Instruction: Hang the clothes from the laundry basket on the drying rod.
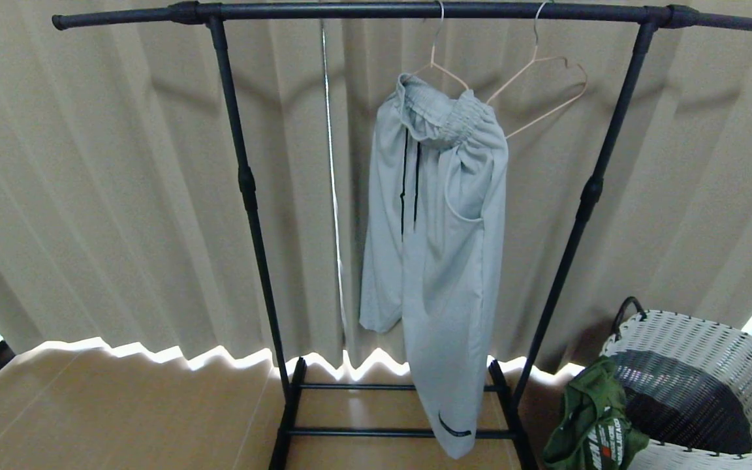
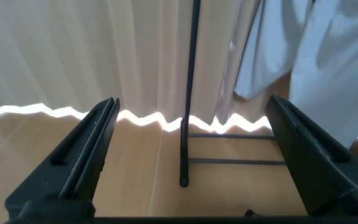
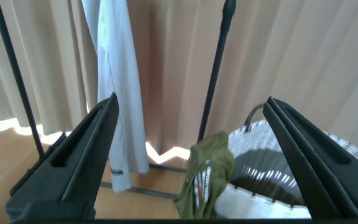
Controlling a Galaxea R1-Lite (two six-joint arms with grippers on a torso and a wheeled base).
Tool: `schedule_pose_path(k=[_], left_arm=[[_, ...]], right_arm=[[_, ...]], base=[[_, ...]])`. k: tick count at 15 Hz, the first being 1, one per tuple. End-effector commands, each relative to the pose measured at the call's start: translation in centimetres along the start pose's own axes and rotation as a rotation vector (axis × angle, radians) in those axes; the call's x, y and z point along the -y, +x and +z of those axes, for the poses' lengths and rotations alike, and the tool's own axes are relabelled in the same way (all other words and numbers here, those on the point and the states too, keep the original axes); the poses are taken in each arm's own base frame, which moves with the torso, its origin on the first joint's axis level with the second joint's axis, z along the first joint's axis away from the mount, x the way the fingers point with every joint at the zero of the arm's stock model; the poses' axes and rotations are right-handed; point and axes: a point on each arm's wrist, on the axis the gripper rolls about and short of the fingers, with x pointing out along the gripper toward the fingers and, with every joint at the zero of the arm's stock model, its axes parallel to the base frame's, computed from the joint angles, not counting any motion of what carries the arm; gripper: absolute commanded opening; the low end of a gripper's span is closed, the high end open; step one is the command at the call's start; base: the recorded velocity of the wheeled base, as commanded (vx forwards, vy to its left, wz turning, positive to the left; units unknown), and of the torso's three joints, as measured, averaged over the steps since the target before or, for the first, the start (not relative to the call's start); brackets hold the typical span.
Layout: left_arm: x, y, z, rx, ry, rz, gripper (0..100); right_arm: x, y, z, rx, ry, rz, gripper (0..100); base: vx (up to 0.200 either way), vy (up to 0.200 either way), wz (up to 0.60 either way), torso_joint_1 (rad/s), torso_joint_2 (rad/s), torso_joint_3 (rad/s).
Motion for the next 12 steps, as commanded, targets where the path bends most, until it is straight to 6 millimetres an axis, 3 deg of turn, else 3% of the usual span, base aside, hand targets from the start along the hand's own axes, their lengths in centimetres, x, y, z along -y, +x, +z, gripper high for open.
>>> schedule_pose_path(k=[1, 5, 11, 12], left_arm=[[0.0, 0.01, 0.0, -0.001, 0.0, 0.002, 100], [0.0, 0.02, 0.0, -0.003, 0.0, 0.002, 100], [0.0, 0.02, 0.0, -0.003, 0.002, 0.0, 100], [0.0, 0.02, 0.0, -0.003, 0.002, 0.002, 100]], right_arm=[[0.0, -0.01, -0.01, 0.0, 0.001, 0.001, 100], [0.0, -0.01, -0.01, 0.0, 0.0, 0.001, 100], [0.0, -0.01, -0.01, 0.0, 0.001, 0.001, 100], [0.0, -0.01, -0.01, 0.0, 0.0, 0.001, 100]], base=[[0.0, 0.0, 0.0, -0.036, 0.44, 0.373], [0.0, 0.0, 0.0, -0.03, 0.31, 0.272], [0.0, 0.0, 0.0, 0.0, 0.01, 0.01], [0.0, -0.2, 0.0, 0.002, 0.0, 0.017]])
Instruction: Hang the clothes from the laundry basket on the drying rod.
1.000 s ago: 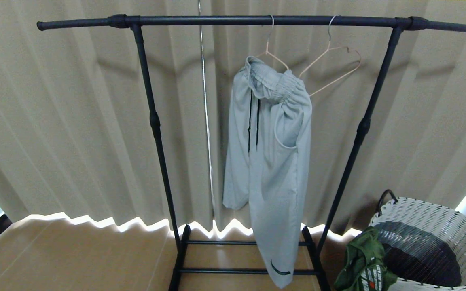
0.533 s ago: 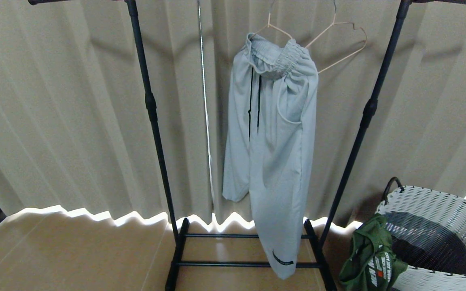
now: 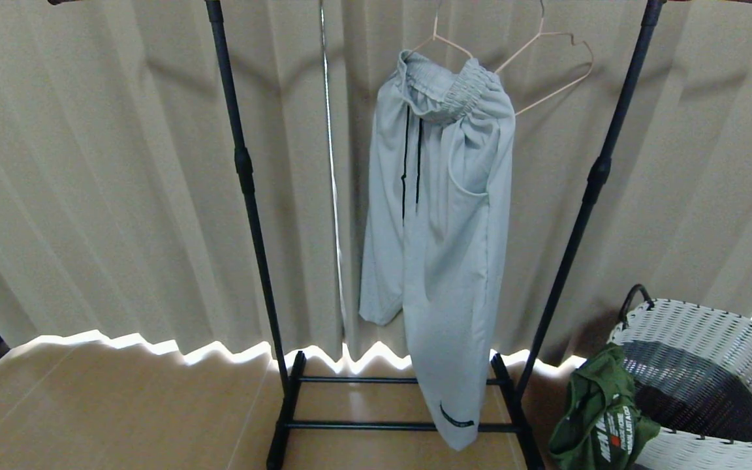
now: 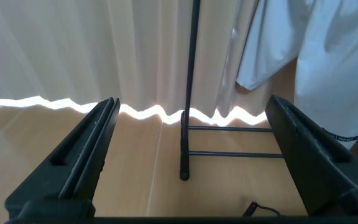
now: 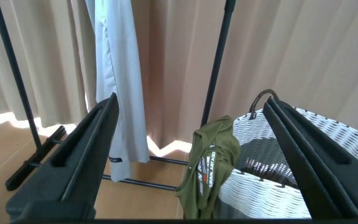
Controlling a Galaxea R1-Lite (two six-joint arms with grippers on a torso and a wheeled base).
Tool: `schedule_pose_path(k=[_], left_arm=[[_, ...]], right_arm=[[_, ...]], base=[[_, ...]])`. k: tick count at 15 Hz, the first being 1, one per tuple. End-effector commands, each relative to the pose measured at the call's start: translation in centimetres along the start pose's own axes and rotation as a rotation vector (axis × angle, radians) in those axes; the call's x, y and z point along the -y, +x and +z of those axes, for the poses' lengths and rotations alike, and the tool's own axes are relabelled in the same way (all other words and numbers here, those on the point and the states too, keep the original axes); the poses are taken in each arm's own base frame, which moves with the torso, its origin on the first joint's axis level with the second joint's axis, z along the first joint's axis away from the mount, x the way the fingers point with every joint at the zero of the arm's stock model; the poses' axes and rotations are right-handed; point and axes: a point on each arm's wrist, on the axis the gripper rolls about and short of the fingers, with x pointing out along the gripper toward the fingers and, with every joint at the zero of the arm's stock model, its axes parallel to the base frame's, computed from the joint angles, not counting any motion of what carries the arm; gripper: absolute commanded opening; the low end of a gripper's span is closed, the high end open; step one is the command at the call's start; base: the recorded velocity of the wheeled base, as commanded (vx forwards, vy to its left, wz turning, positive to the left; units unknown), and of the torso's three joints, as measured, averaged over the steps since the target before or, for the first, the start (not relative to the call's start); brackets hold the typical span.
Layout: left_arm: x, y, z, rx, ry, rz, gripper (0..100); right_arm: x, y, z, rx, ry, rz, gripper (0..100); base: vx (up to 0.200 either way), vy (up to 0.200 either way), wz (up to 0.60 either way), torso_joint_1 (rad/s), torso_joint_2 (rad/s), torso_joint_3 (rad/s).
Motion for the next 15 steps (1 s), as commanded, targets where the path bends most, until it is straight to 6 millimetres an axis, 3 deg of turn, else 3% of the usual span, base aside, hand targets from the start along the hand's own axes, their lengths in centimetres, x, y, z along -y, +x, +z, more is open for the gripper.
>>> schedule_pose_path(k=[1, 6, 15], left_arm=[[0.0, 0.01, 0.01, -0.002, 0.0, 0.0, 100], [0.0, 0.01, 0.01, -0.002, -0.001, 0.002, 100], [0.01, 0.01, 0.01, -0.002, -0.001, 0.002, 100]], right_arm=[[0.0, -0.01, 0.0, 0.001, -0.001, 0.001, 100], [0.0, -0.01, 0.0, 0.001, -0.001, 0.001, 100], [0.0, -0.01, 0.0, 0.001, 0.001, 0.001, 100]], base=[[0.0, -0.2, 0.0, -0.007, 0.0, 0.007], [0.0, -0.2, 0.0, 0.002, 0.0, 0.005], [0.0, 0.0, 0.0, 0.0, 0.0, 0.0]])
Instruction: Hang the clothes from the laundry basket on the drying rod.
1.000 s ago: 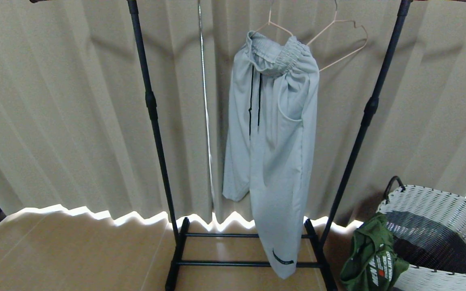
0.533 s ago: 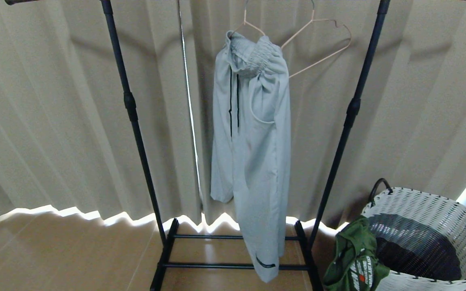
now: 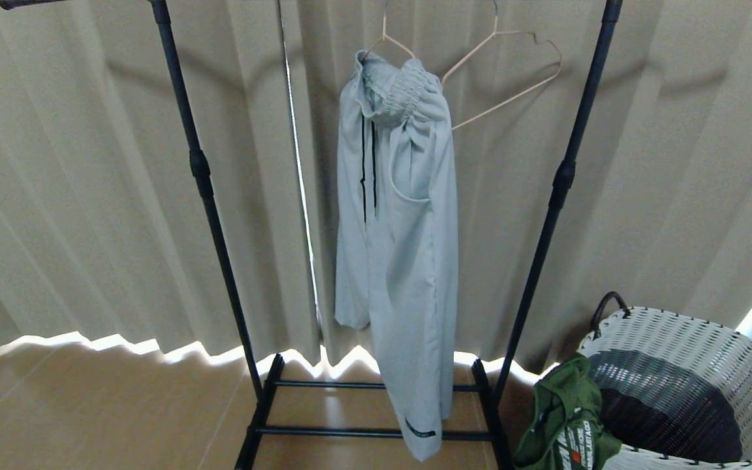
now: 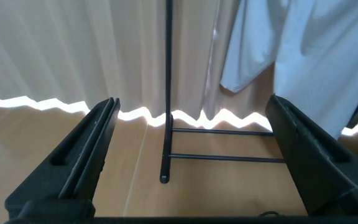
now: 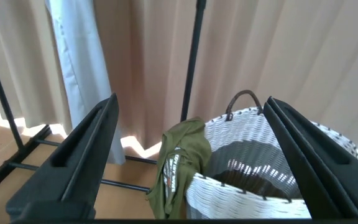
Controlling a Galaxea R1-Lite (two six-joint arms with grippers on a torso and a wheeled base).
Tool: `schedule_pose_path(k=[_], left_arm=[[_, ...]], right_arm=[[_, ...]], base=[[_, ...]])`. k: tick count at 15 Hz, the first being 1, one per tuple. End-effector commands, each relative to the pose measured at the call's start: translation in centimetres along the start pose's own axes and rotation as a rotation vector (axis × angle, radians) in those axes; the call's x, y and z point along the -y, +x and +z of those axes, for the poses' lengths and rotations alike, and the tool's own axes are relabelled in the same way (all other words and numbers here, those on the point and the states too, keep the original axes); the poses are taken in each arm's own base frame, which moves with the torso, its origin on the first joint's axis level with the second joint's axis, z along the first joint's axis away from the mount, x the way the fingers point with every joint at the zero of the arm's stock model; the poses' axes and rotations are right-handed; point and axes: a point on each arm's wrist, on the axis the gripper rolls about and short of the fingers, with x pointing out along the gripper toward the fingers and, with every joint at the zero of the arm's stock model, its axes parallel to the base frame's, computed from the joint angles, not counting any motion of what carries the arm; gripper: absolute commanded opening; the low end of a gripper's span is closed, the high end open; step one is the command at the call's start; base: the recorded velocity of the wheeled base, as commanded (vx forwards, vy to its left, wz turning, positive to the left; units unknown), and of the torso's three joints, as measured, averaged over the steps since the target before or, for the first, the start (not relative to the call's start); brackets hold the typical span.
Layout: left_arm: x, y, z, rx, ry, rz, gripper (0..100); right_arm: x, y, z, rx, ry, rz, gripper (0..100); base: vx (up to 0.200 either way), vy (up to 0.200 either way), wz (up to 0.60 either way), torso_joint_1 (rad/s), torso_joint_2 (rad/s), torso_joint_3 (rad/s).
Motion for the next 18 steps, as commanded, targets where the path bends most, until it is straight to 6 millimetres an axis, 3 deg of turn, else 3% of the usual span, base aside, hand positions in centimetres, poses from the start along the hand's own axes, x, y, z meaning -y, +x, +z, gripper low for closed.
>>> schedule_pose_path(k=[1, 6, 11, 14, 15, 16, 17, 18], left_arm=[[0.0, 0.0, 0.0, -0.001, 0.001, 0.001, 100], [0.0, 0.0, 0.0, -0.001, 0.001, 0.001, 100], [0.0, 0.0, 0.0, -0.003, 0.001, 0.001, 100], [0.0, 0.0, 0.0, -0.001, 0.001, 0.001, 100], [0.0, 0.0, 0.0, -0.003, 0.001, 0.001, 100], [0.0, 0.0, 0.0, -0.001, 0.001, 0.001, 100], [0.0, 0.0, 0.0, -0.001, 0.001, 0.0, 100], [0.0, 0.0, 0.0, -0.001, 0.001, 0.001, 100]], right_arm=[[0.0, 0.0, 0.0, 0.002, -0.002, 0.001, 100], [0.0, 0.0, 0.0, 0.002, -0.003, 0.001, 100], [0.0, 0.0, -0.1, -0.007, -0.05, 0.01, 100], [0.1, 0.8, 0.1, -0.134, -0.134, 0.067, 100], [0.2, 1.4, 1.2, -0.213, -0.182, 0.098, 100], [0.3, 3.3, 3.2, -0.356, -0.198, 0.152, 100], [0.3, 4.8, 3.9, -0.43, -0.207, 0.177, 100], [0.3, 7.4, 4.2, -0.57, -0.238, 0.213, 100]], base=[[0.2, 0.0, 0.0, -0.007, 0.0, -0.007], [0.2, 0.0, 0.0, 0.004, 0.0, 0.005], [0.0, 0.0, 0.0, 0.0, 0.0, 0.0], [0.0, 0.0, 0.0, 0.0, 0.0, 0.0], [0.0, 0.0, 0.0, 0.0, 0.0, 0.0], [0.0, 0.0, 0.0, 0.0, 0.0, 0.0], [0.0, 0.0, 0.0, 0.0, 0.0, 0.0], [0.0, 0.0, 0.0, 0.0, 0.0, 0.0]])
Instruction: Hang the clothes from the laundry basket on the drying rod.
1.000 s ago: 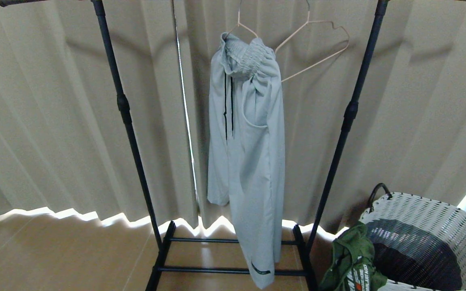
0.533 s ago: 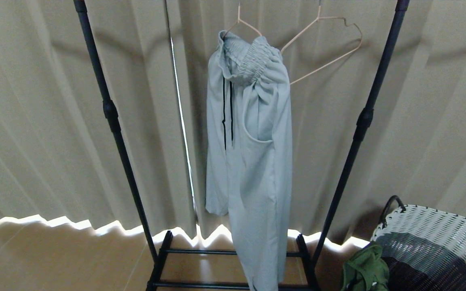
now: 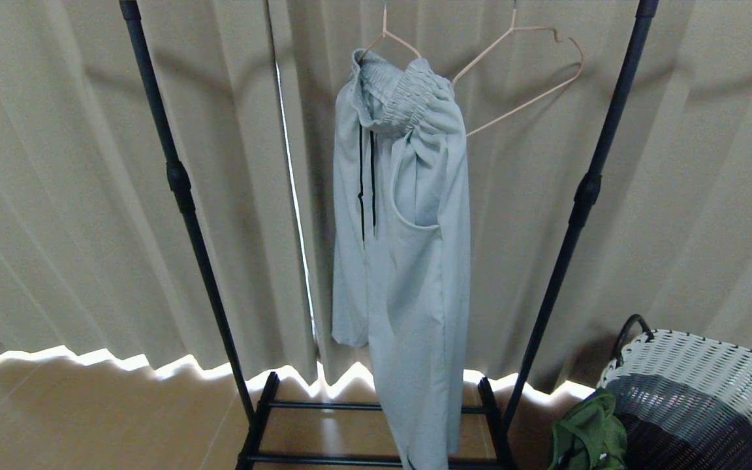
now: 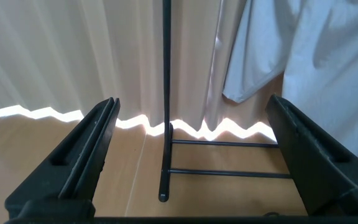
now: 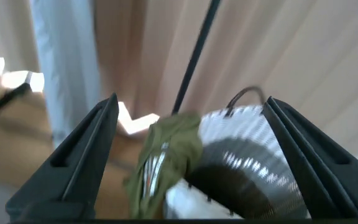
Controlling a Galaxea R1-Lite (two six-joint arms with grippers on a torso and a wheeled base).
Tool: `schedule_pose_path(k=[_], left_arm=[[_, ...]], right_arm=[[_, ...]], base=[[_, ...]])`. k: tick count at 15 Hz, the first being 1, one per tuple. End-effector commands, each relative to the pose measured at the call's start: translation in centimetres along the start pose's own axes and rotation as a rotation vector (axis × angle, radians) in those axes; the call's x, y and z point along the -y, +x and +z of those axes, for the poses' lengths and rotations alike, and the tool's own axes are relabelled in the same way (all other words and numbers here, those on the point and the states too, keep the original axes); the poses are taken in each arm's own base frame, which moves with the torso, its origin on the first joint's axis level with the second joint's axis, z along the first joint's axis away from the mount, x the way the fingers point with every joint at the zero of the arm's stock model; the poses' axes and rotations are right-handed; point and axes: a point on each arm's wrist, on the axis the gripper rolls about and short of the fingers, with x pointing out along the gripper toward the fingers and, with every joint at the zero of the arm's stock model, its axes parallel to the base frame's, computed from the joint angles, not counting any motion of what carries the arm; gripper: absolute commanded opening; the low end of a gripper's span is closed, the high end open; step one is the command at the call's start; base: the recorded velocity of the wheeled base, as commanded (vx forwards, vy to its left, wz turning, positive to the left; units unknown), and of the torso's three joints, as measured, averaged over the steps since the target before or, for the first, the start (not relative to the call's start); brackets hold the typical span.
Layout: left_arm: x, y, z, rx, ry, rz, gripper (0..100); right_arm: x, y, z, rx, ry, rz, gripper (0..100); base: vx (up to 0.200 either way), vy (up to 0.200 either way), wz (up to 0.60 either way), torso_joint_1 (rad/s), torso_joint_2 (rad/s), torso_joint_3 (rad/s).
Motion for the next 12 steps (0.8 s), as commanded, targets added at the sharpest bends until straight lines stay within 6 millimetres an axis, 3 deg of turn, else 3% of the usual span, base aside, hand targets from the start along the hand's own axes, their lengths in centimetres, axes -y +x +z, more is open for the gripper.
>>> schedule_pose_path(k=[1, 3, 6, 7, 12], left_arm=[[0.0, 0.0, 0.0, -0.003, 0.0, 0.001, 100], [0.0, 0.0, 0.0, -0.003, 0.0, 0.001, 100], [0.0, 0.0, 0.0, -0.003, 0.001, 0.001, 100], [0.0, 0.0, 0.0, -0.003, 0.001, 0.001, 100], [0.0, 0.0, 0.0, -0.001, -0.002, 0.002, 100]], right_arm=[[1.3, 6.1, 3.5, -0.379, -0.061, 0.149, 100], [1.4, 10.1, 3.0, -0.566, -0.074, 0.212, 100], [1.5, 13.4, 1.9, -0.67, -0.104, 0.188, 100], [1.5, 14.1, 1.6, -0.694, -0.109, 0.179, 100], [1.3, 16.6, -0.2, -0.814, -0.107, 0.198, 100]], base=[[0.0, 0.0, 0.0, 0.0, 0.0, 0.0], [0.0, 0.0, 0.0, 0.0, 0.0, 0.0], [0.133, 0.0, 0.0, 0.0, 0.0, 0.002], [0.2, 0.0, 0.0, -0.002, 0.0, 0.002], [0.0, 0.0, 0.0, 0.0, 0.0, 0.0]])
